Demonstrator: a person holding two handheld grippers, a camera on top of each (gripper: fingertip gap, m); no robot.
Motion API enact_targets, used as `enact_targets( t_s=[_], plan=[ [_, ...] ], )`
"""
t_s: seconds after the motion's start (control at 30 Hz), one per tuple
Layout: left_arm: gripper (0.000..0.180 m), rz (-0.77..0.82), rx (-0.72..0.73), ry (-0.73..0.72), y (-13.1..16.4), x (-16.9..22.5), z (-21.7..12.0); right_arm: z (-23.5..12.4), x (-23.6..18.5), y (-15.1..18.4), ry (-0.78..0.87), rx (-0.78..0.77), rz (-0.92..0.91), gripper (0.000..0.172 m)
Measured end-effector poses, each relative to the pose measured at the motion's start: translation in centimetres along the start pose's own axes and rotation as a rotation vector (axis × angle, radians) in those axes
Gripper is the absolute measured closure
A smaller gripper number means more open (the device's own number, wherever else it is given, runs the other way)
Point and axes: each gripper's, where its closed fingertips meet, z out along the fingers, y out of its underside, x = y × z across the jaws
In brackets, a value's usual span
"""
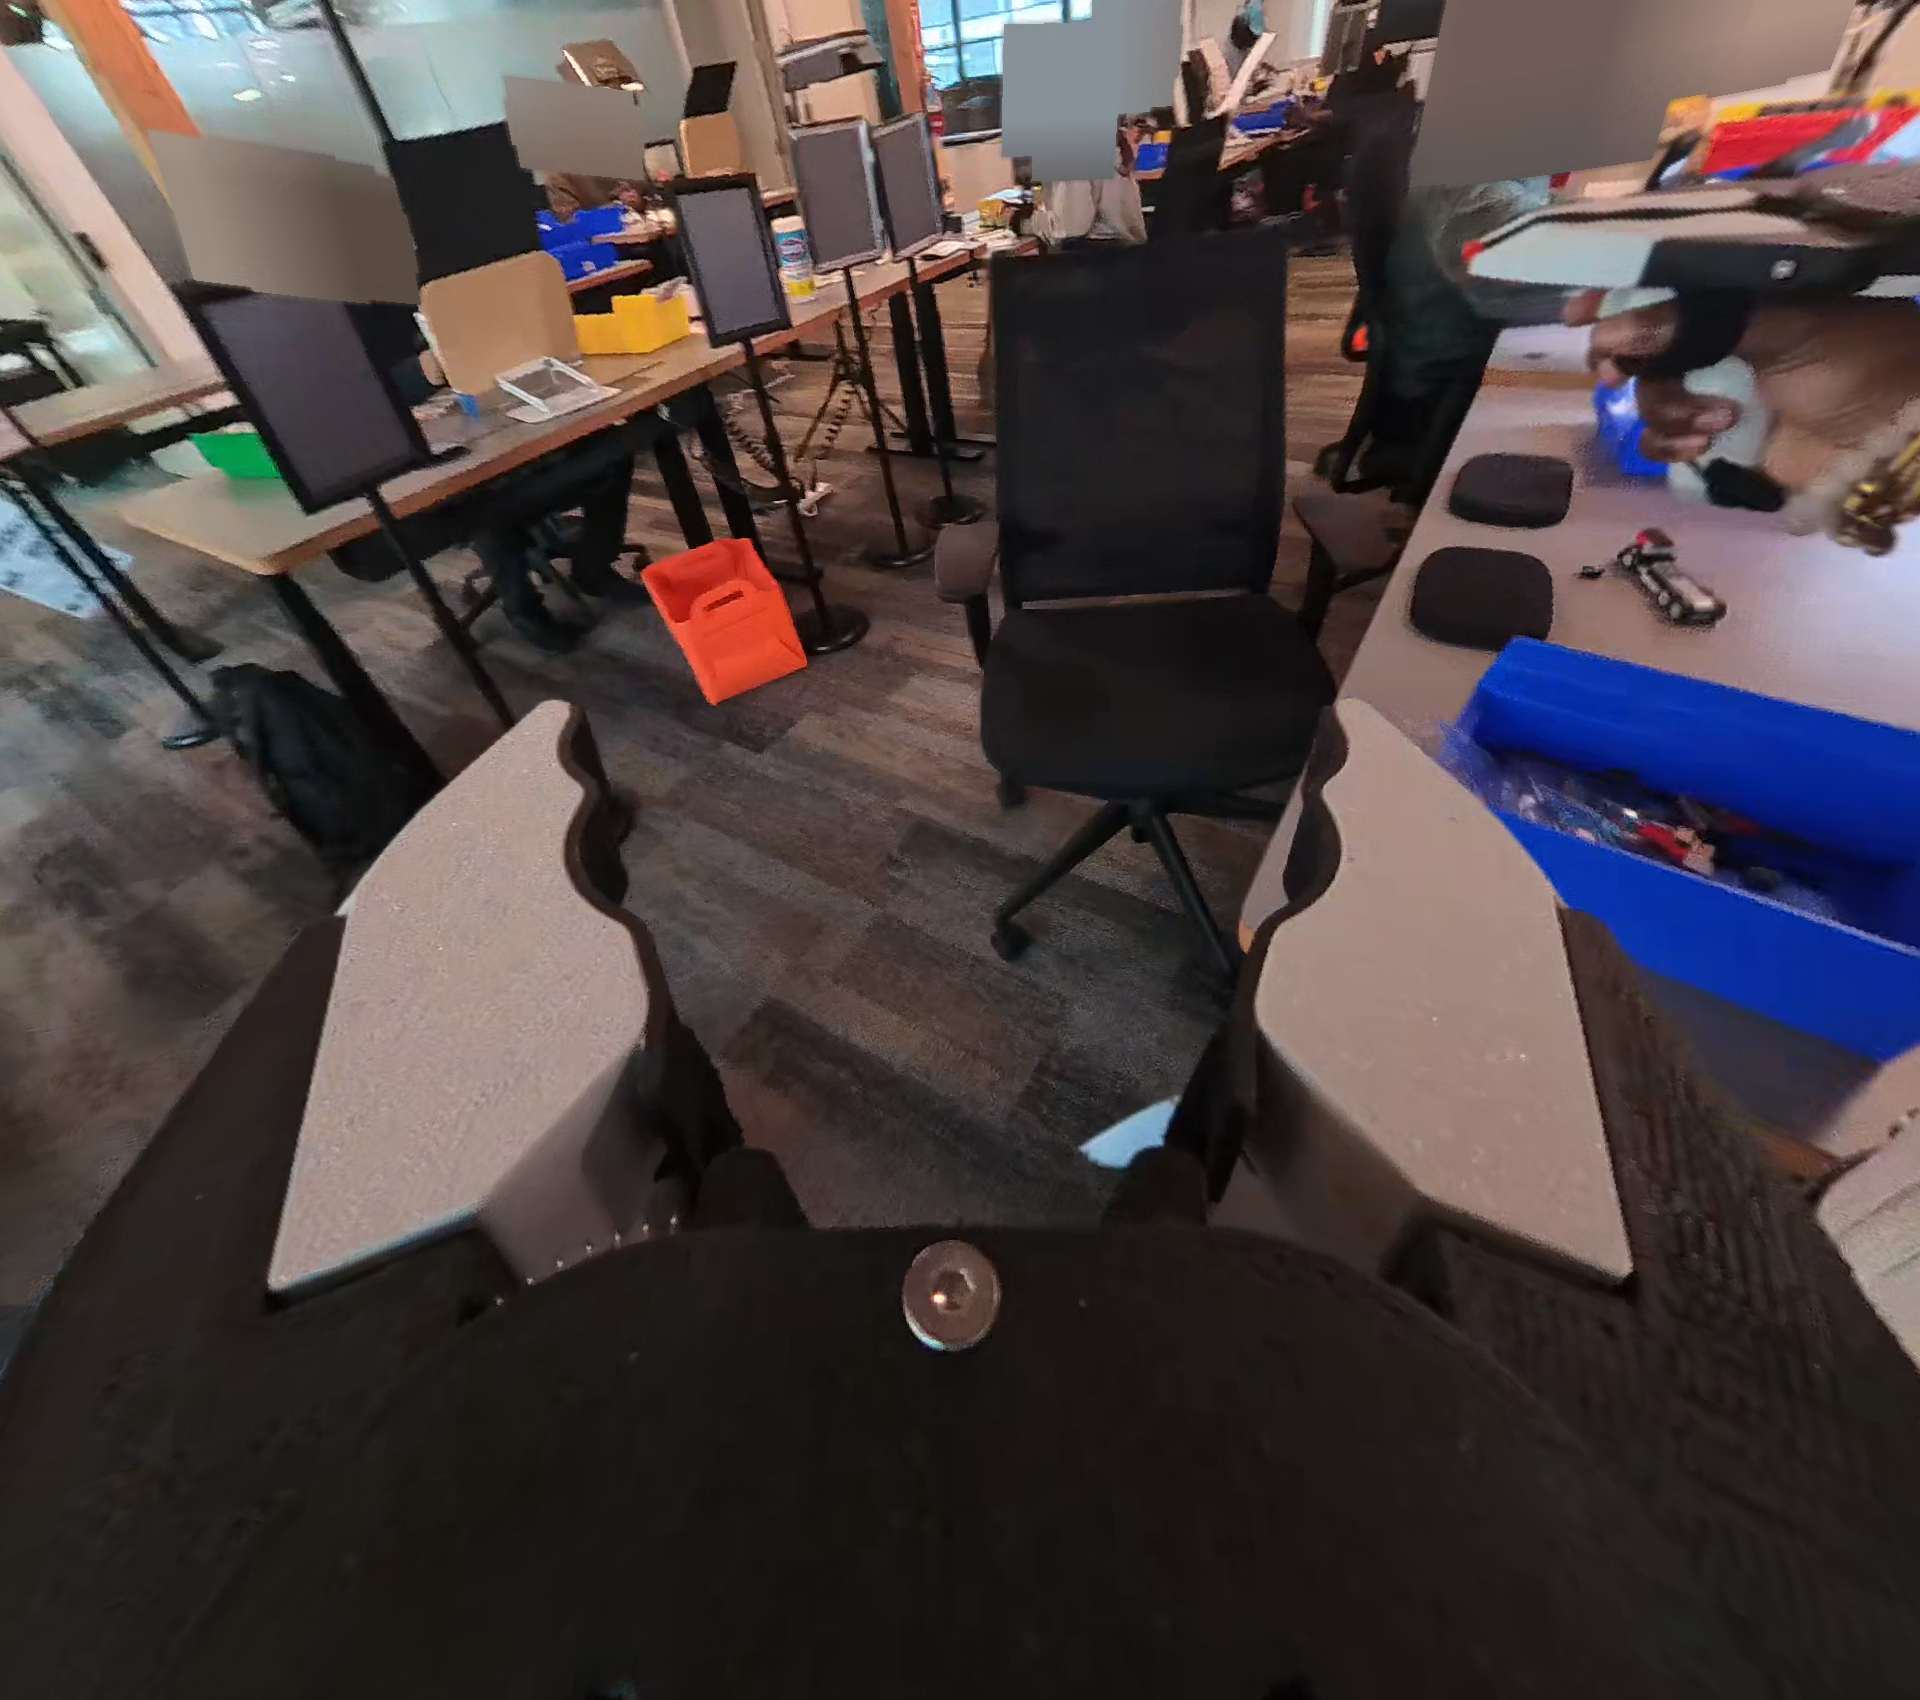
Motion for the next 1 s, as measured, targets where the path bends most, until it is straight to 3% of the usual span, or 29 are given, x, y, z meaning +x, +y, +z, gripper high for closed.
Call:
enact_targets(
  t_s=[0.17, 0.33, 0.43, 0.57, 0.73, 0.87, 1.0],
  plan=[
    [0.055, -0.045, 0.032, 0.174, 0.5, -5.9, 13.9, 1.1, 10.2, 2.9, 0.288, -0.051, -0.010, 0.164],
    [0.055, 0.006, 0.084, 0.465, 0.0, -9.1, 31.7, -1.9, 18.1, 5.4, 0.710, -0.105, 0.047, 0.164],
    [0.055, 0.005, 0.086, 0.711, -2.2, -8.2, 42.6, -3.3, 20.0, 5.1, 0.865, -0.181, 0.052, 0.164],
    [0.055, 0.096, 0.120, 1.041, -6.3, -2.9, 53.6, -6.1, 21.4, 5.3, 1.054, -0.285, 0.068, 0.164],
    [0.055, 0.144, 0.159, 1.330, -8.5, 7.1, 61.7, -9.6, 22.9, 6.9, 1.308, -0.257, 0.122, 0.164],
    [0.055, 0.137, 0.180, 1.468, -9.1, 15.3, 64.9, -13.1, 25.4, 8.3, 1.462, -0.230, 0.133, 0.164],
    [0.055, 0.178, 0.180, 1.660, -9.1, 22.9, 66.4, -15.1, 27.2, 6.3, 1.553, -0.206, 0.112, 0.164]
  ],
)
